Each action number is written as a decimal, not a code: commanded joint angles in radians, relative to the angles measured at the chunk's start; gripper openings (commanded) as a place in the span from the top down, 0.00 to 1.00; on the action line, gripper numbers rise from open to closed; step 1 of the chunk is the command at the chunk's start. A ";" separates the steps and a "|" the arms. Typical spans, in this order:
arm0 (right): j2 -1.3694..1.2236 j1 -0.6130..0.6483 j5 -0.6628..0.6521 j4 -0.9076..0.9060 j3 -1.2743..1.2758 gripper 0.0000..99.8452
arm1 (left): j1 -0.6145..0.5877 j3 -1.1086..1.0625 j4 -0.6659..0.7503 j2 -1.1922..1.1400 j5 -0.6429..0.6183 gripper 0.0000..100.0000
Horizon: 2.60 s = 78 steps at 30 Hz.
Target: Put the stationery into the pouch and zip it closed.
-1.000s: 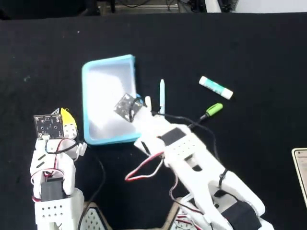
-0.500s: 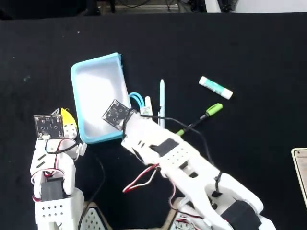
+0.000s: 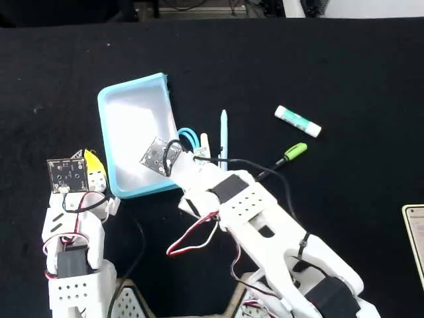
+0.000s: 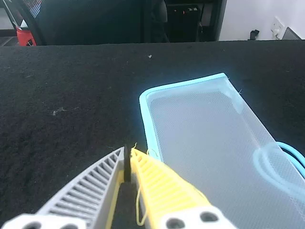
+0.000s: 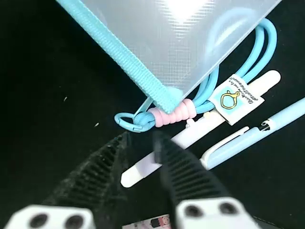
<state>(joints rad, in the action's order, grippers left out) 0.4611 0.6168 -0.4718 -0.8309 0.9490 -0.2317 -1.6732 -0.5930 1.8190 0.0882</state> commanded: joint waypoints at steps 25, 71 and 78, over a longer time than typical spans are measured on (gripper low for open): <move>-0.323 -0.012 0.123 0.262 -0.232 0.86 | 0.012 -0.025 -0.008 0.005 -0.011 0.97; -0.452 -0.068 -0.491 -0.005 -0.407 0.85 | -0.048 -0.025 -0.002 0.005 -0.020 0.97; -0.473 -0.068 -0.496 -0.005 -0.437 0.76 | -0.058 -0.025 0.000 0.005 -0.061 0.97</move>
<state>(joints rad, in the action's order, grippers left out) -0.0192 0.5616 -0.9551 -0.8477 0.5501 -0.2823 -1.6732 -0.5992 1.8190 0.0437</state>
